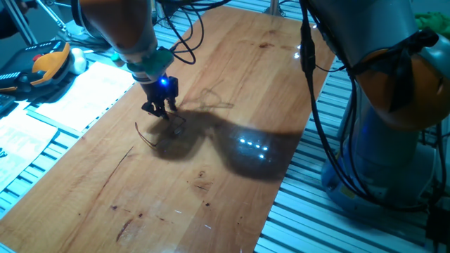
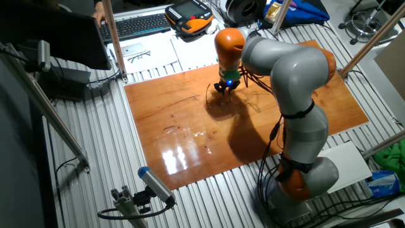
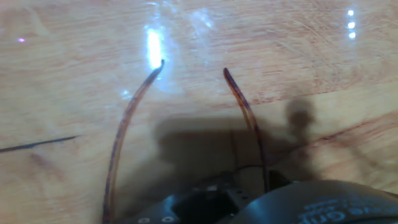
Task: Unfold the leg of the glasses (with one hand)
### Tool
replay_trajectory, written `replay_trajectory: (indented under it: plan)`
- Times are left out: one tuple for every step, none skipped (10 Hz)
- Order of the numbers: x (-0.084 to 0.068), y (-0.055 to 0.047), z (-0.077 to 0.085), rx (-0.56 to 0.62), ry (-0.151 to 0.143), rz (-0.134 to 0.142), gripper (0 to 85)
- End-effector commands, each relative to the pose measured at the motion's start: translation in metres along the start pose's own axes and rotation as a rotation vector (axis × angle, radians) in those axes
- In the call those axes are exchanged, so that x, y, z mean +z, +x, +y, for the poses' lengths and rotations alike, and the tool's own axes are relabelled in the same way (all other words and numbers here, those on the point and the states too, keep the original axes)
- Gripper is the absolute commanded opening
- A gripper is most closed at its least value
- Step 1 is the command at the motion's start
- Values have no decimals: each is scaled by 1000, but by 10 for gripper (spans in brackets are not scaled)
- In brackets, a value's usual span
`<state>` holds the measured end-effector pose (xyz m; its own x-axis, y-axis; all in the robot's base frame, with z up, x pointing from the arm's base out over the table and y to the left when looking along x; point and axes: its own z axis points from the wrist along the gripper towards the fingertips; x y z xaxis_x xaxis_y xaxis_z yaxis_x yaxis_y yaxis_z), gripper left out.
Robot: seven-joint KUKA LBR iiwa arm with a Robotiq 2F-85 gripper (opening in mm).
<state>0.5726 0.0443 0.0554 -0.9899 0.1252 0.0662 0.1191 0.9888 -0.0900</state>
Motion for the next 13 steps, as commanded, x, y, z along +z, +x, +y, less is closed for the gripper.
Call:
replay_trajectory:
  plan:
    - [0, 0, 2, -2, 0, -1, 0]
    - [0, -1, 4, 4, -18, 2, 0]
    - [2, -2, 7, 6, -30, 3, 0]
    - [5, -3, 8, 3, -30, -2, 0]
    - [7, -5, 8, 4, -27, -10, 0]
    - [9, -8, 7, 3, -19, -18, 0]
    - [9, -11, 3, -1, -14, -22, 0]
    - [7, -13, -2, -4, -5, -25, 0]
    - [5, -15, -6, -7, 22, -37, 0]
    - [5, -16, -13, -9, 36, -47, 0]
    - [7, -17, -15, -15, 28, -49, 0]
    - [8, -16, -12, -13, 21, -46, 0]
    - [7, -14, -6, -5, 18, -46, 0]
